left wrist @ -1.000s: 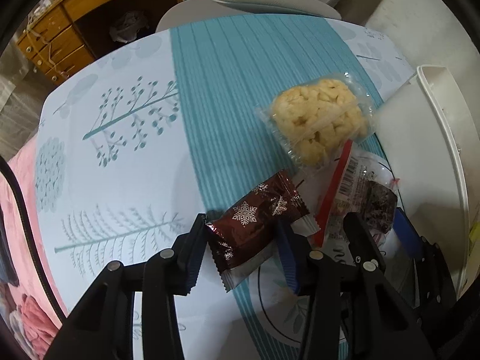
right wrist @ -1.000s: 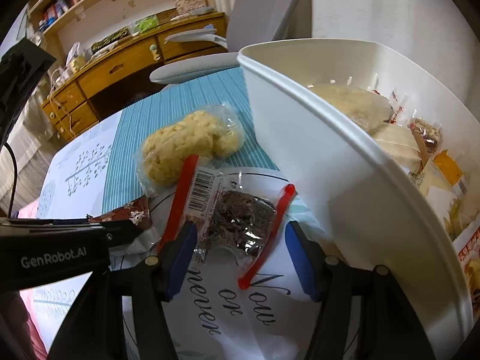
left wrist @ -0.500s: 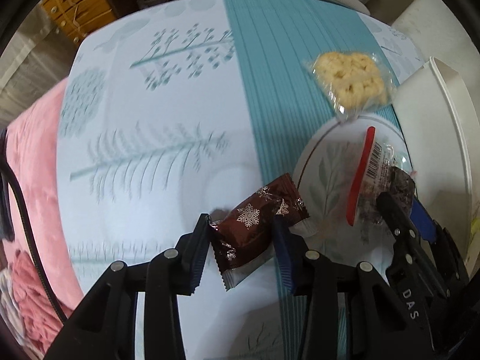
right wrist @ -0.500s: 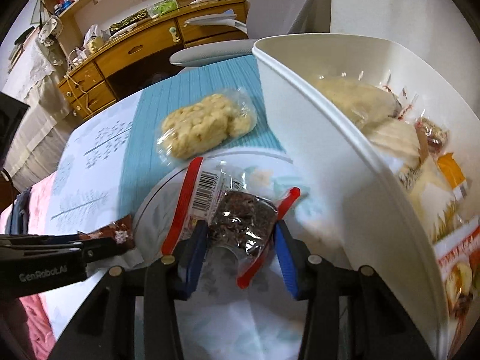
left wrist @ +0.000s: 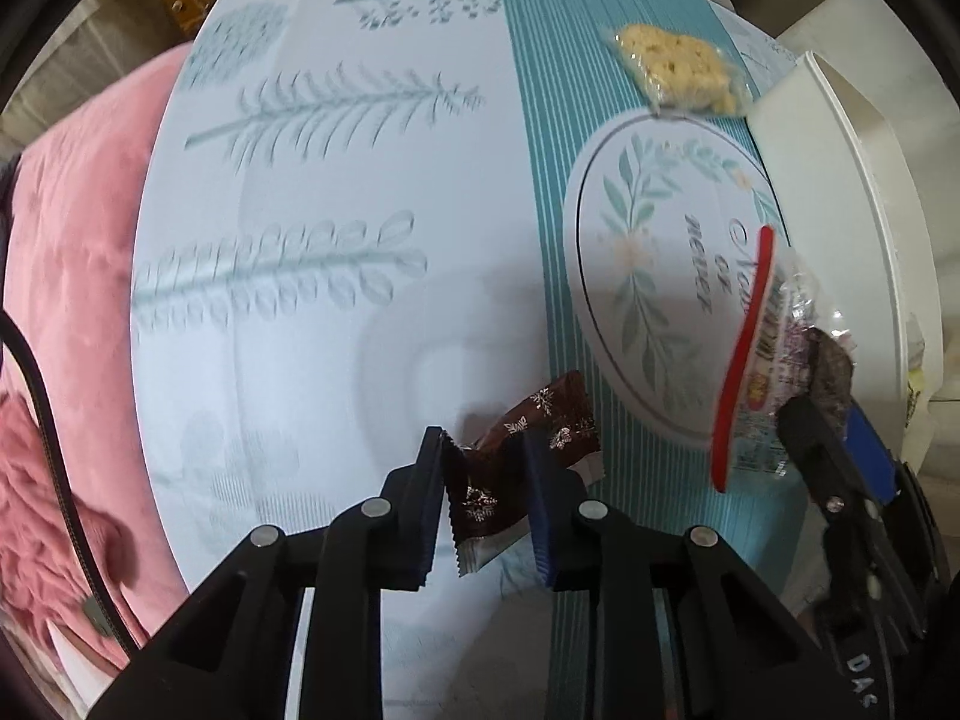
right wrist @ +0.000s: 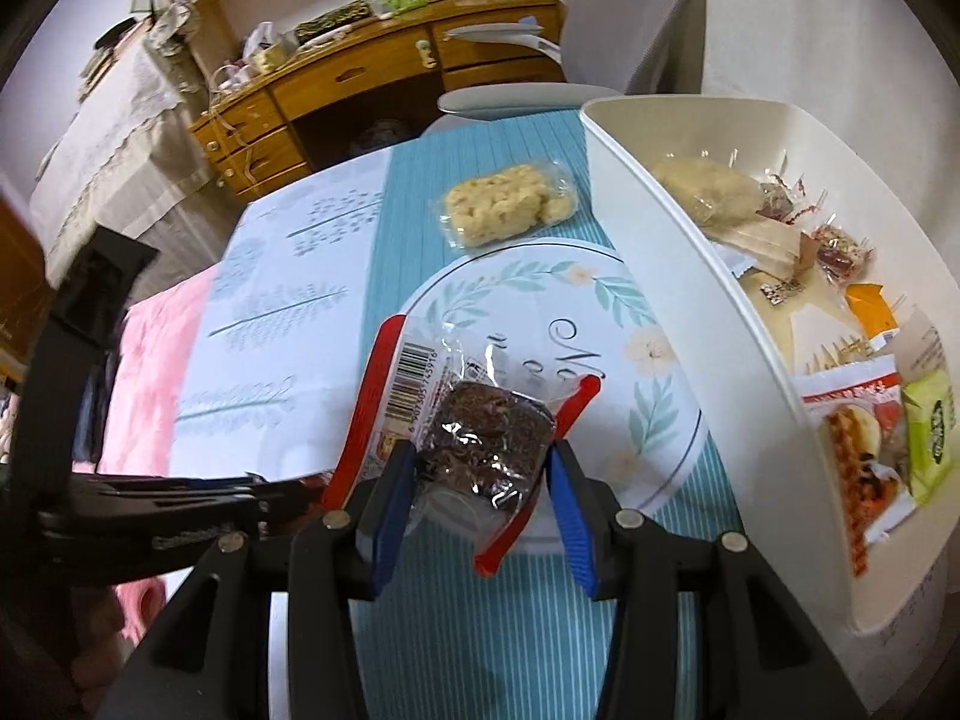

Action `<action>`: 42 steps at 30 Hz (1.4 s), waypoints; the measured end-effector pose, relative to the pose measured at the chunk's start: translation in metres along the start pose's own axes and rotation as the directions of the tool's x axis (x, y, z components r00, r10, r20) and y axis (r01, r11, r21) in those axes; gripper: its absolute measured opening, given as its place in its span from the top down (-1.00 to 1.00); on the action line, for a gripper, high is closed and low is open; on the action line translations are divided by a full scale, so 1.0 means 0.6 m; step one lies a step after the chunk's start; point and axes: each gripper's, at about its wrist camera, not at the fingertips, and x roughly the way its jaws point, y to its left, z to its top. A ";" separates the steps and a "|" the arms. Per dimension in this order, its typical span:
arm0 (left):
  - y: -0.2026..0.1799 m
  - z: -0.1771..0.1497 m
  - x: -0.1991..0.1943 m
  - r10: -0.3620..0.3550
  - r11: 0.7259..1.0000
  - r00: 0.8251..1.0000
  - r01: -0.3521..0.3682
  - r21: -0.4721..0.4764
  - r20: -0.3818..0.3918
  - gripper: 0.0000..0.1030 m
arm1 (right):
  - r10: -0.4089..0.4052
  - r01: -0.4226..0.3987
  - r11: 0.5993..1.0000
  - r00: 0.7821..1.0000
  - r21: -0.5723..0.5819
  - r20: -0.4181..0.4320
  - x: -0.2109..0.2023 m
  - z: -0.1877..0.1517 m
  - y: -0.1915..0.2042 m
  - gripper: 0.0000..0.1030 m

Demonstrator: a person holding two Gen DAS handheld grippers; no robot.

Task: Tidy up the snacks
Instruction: 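Lift and carry both packets over the white tray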

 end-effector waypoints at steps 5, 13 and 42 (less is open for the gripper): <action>0.001 -0.063 -0.022 -0.059 0.997 0.998 0.060 -0.045 0.022 0.60 | 0.064 -0.064 0.997 0.998 -0.031 0.001 -0.042 -0.007 -0.005 0.13; -0.015 -0.112 -0.069 -0.113 0.987 0.986 0.126 -0.104 0.126 0.61 | 0.171 -0.175 0.981 0.984 -0.080 -0.046 -0.080 -0.029 -0.033 0.13; -0.362 -0.113 -0.184 -0.211 0.950 0.849 0.294 -0.102 0.485 0.66 | 0.262 -0.239 0.948 0.961 -0.208 0.089 -0.235 0.031 -0.373 0.13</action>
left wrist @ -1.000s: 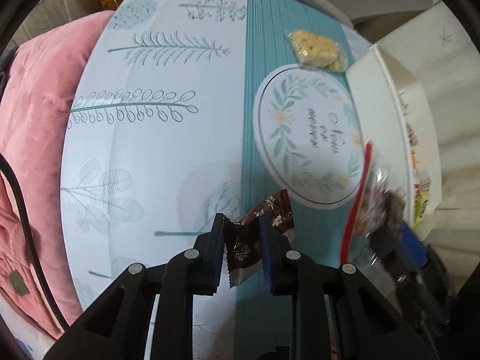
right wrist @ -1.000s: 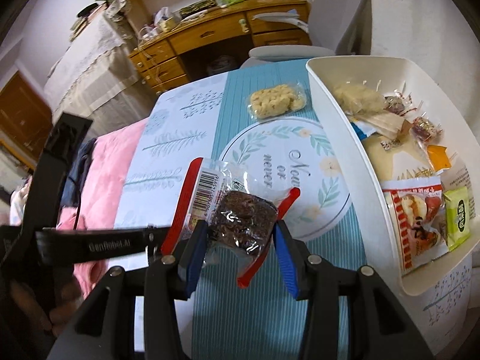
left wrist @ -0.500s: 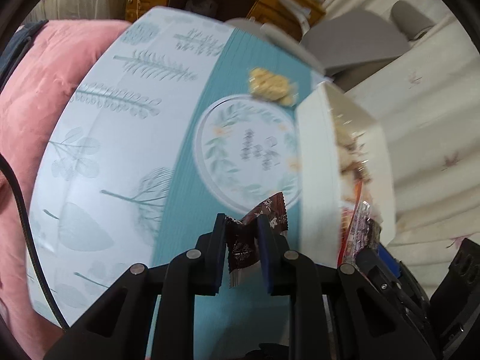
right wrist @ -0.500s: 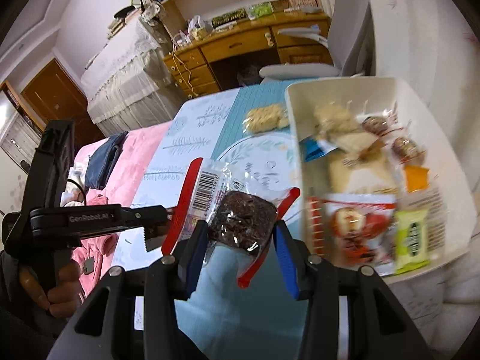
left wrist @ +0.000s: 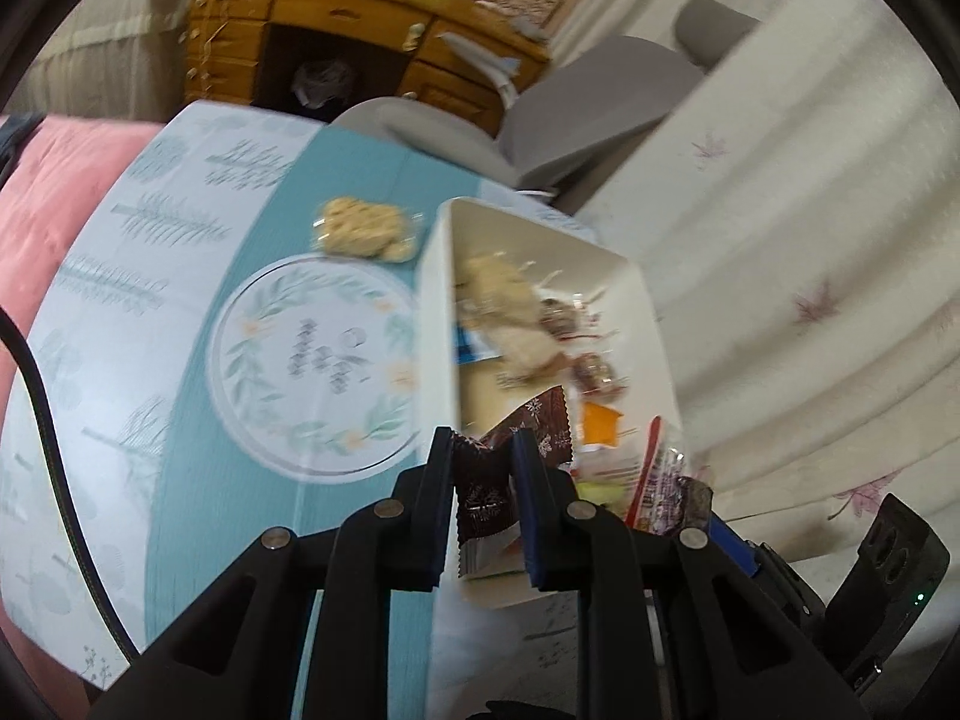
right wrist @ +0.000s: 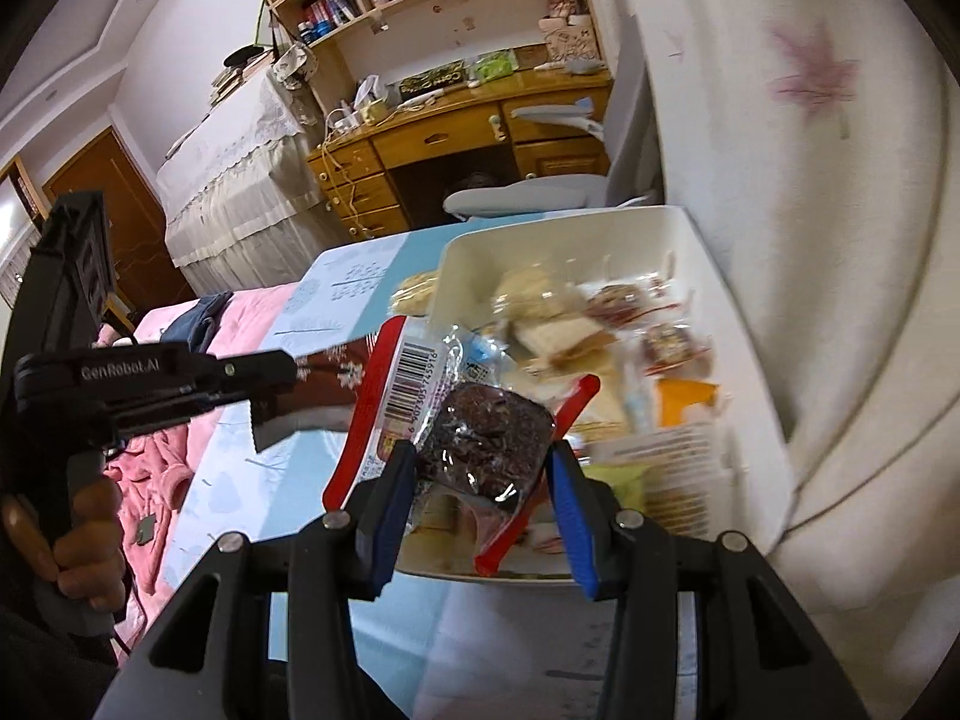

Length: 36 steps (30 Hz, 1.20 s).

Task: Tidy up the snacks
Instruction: 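Lift and carry both packets over the white tray, then open both grippers to drop the packets into the tray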

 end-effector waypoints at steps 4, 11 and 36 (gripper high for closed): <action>-0.055 0.018 0.019 0.005 0.998 1.000 -0.005 0.061 0.006 0.66 | -0.012 0.012 1.000 1.000 0.019 0.028 -0.016 0.018 -0.037 0.13; -0.133 0.048 0.050 0.047 0.985 0.999 -0.048 0.166 0.010 0.66 | -0.035 0.034 0.999 0.996 0.022 0.076 -0.033 0.054 -0.078 0.12; -0.160 0.044 0.112 0.170 0.969 0.983 -0.154 0.196 -0.070 -0.18 | -0.028 0.029 0.997 0.999 0.077 -0.015 0.007 0.065 -0.124 -0.16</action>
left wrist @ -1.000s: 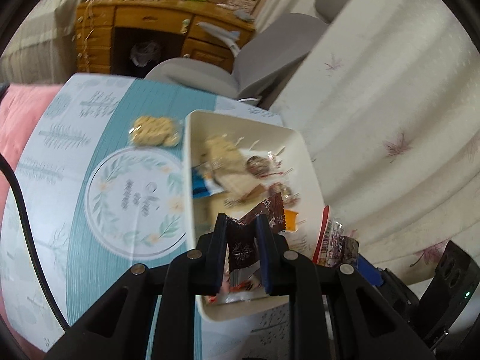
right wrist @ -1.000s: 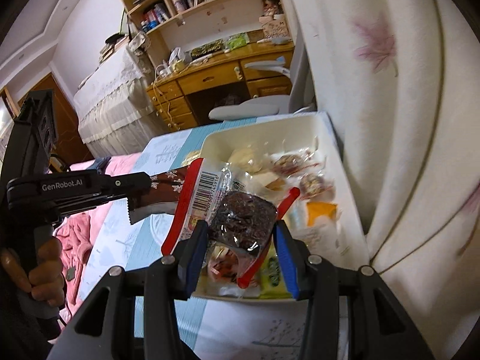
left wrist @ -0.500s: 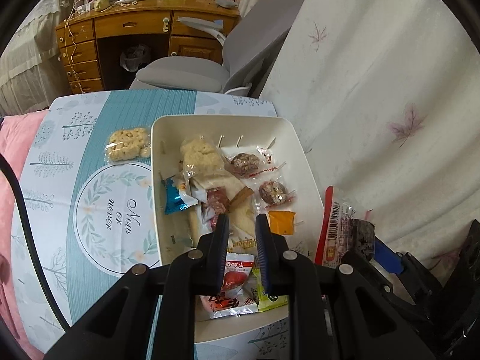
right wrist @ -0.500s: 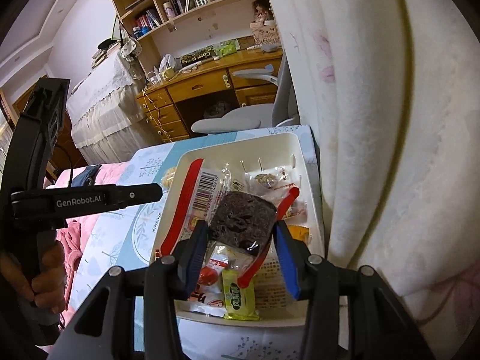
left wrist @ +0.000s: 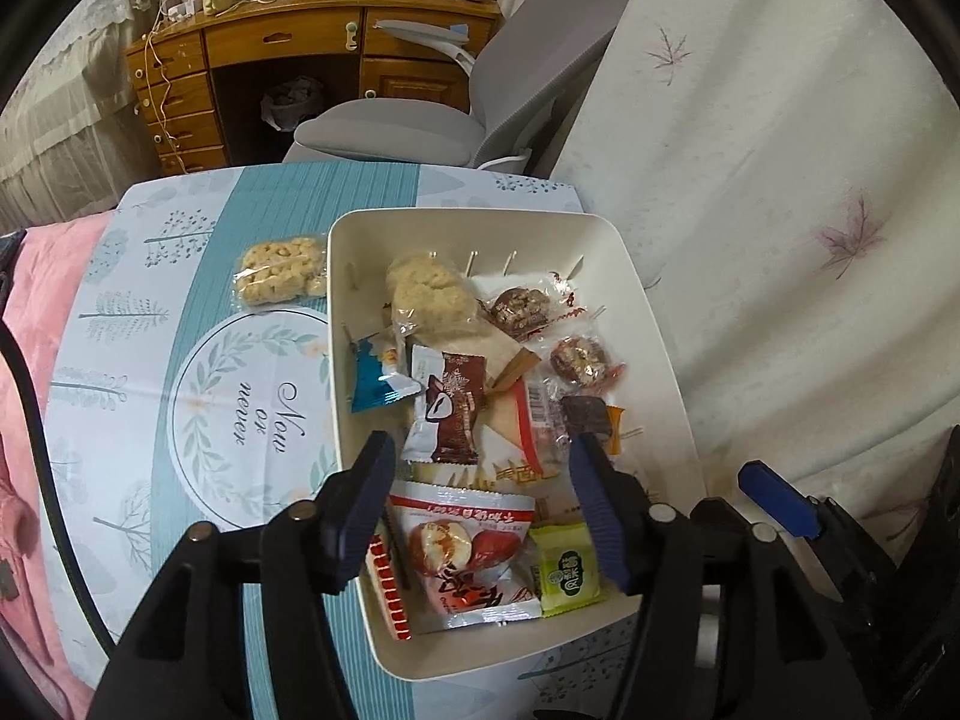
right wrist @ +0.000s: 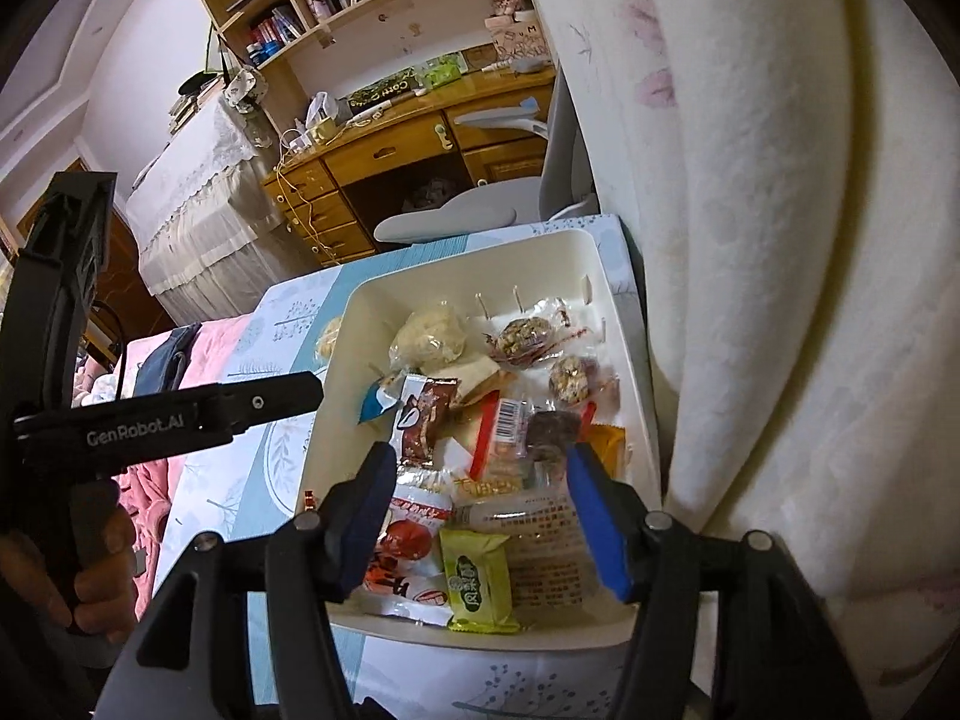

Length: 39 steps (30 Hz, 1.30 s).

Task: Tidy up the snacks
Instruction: 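Open both grippers to drop the packets into the tray, then move left gripper to the clear box of yellow crackers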

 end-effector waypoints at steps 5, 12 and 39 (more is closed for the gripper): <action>0.008 -0.007 0.000 0.007 1.000 1.000 -0.007 -0.010 -0.012 -0.28 | 0.001 -0.001 1.000 1.000 0.024 -0.017 0.003 -0.008 0.006 -0.16; 0.037 -0.033 0.001 0.020 0.999 0.999 -0.022 -0.037 -0.048 -0.35 | 0.010 -0.006 0.997 0.998 0.076 -0.057 0.011 -0.024 0.011 -0.16; 0.299 -0.047 -0.001 0.059 0.992 0.969 -0.031 0.122 -0.240 -0.56 | -0.180 0.233 0.920 0.966 0.314 -0.187 0.090 -0.089 0.150 -0.16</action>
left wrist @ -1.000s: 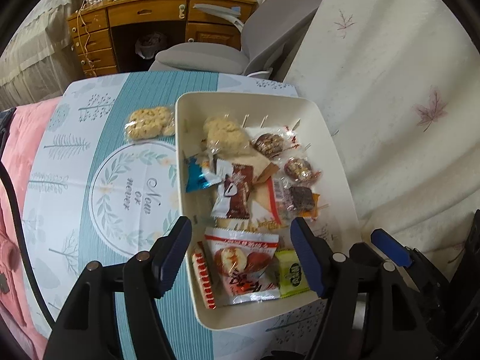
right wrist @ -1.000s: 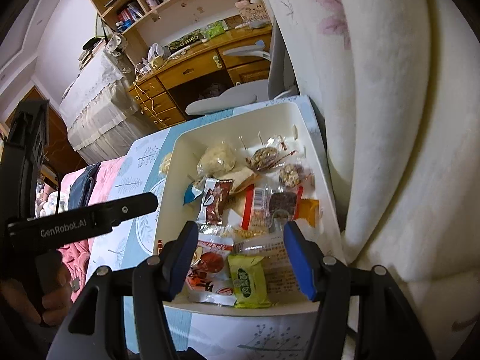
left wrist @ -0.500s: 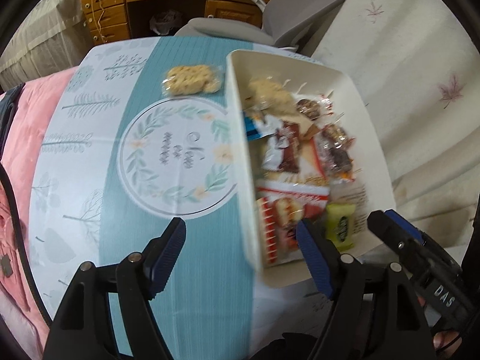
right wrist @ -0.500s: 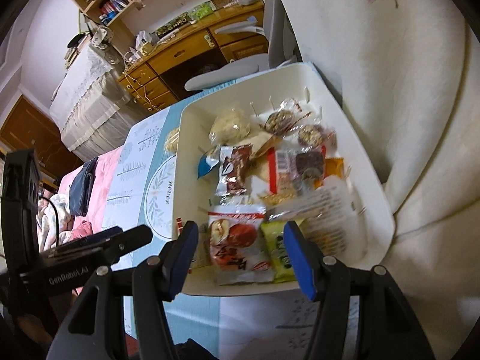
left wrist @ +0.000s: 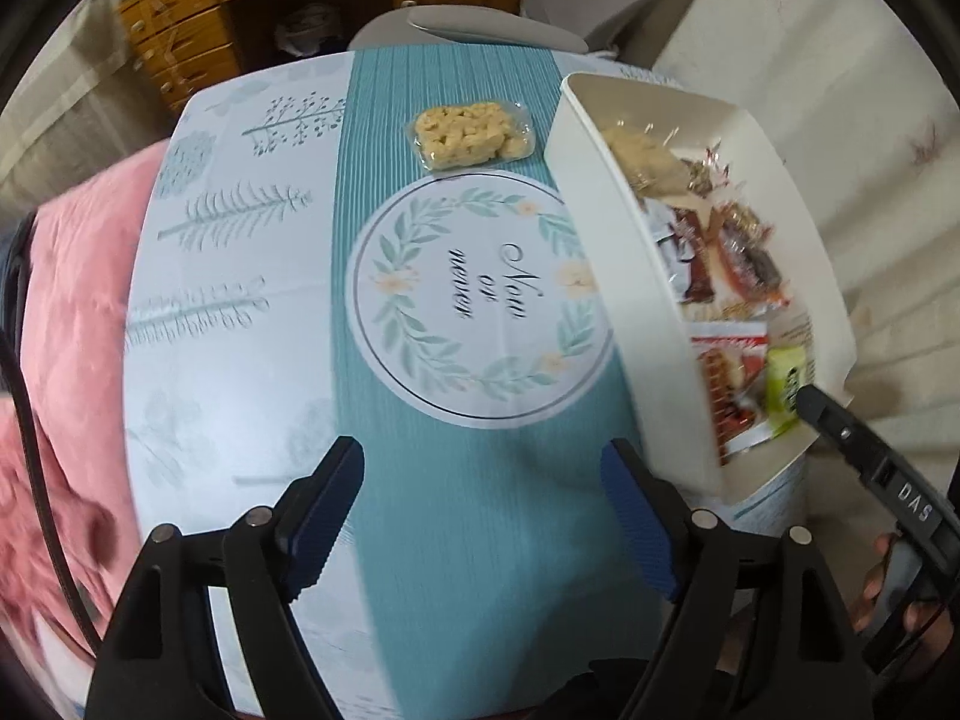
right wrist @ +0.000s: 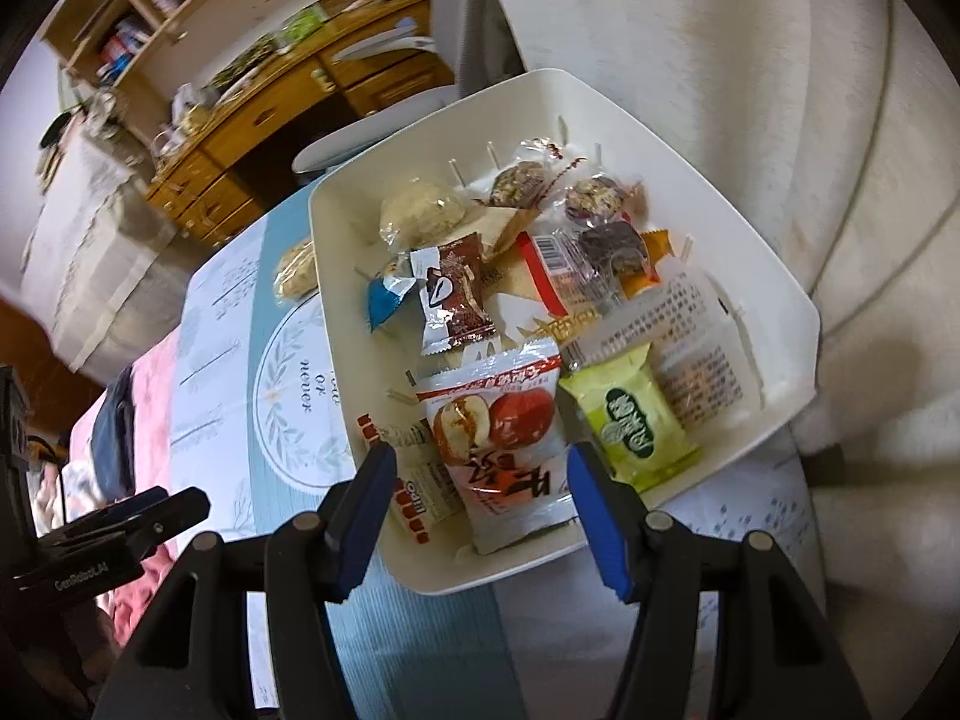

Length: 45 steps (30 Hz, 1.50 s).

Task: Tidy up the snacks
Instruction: 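Move left gripper to the clear box of yellow crackers, then grasp the clear cracker box with left gripper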

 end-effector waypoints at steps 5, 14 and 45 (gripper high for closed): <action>0.029 0.045 0.012 0.024 0.990 0.999 -0.020 0.136 -0.032 -0.59 | -0.067 0.065 0.997 0.997 0.049 0.040 0.003 -0.014 0.028 -0.37; 0.041 0.153 0.054 0.029 0.954 0.999 -0.019 0.298 -0.032 -0.59 | -0.172 0.167 0.984 0.980 0.061 0.097 0.003 -0.038 0.064 -0.66; -0.010 0.376 0.256 -0.044 0.933 0.998 0.029 0.359 0.033 -0.73 | -0.204 0.210 0.973 0.976 -0.095 0.070 0.063 0.007 0.060 -0.66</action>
